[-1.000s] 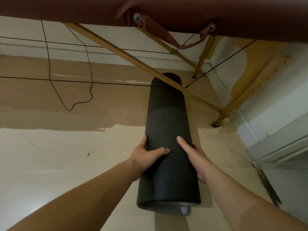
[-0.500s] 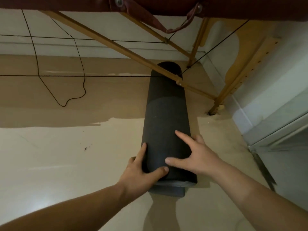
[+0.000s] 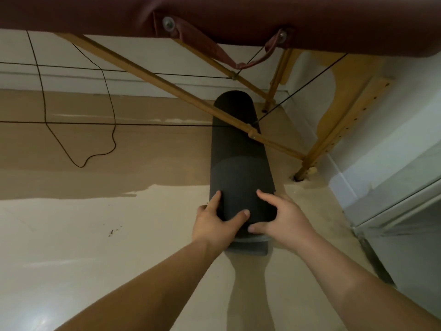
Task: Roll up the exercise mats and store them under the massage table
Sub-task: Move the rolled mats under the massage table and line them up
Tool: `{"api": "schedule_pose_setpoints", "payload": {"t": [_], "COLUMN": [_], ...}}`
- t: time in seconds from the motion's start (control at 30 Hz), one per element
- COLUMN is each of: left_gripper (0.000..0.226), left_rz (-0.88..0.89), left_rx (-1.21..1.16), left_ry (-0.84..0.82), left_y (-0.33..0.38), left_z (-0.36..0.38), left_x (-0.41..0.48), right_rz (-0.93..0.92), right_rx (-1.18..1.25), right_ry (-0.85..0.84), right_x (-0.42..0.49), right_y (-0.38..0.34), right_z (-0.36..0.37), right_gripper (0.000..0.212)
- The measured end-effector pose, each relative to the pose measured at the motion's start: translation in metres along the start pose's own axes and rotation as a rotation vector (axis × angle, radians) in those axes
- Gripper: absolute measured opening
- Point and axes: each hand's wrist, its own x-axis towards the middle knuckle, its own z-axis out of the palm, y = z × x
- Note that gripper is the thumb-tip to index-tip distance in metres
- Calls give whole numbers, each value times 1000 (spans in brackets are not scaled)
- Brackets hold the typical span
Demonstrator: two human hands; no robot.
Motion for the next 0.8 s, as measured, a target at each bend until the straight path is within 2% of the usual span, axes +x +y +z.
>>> {"api": "schedule_pose_setpoints", "payload": {"t": [0.07,0.13,0.27,0.37,0.47,0.53,0.67,0.8], "left_gripper": [89,84,82,82,76,68,63,62], "left_rz": [47,90,102,92,71,79,83,26], "left_rx": [-9,46,66,91,57,103,175,139], "left_ry": [68,107,122,101,35,-3,21,-13], "left_y": [0,-8,-13,-4,6,11,12,29], "left_z": [14,24,27,32,42,49,53,57], "left_x": [3,-1,3,17,31,35,36,48], "right_rz": [-10,-14,-32,-52,-51,-10,60,96], "right_rx": [-51,-120,-153,-46,-4,-10,-55,-44], "right_ry": [126,185,132,64,171,243,265,288], "right_x": [6,7,7,7,19,30,43,52], "right_y": [-2,-2,7,18,30,31,32,24], "right_z": [2,4,4,6,5,5,11,8], "right_gripper": [84,74,74,55,39,34,30,38]}}
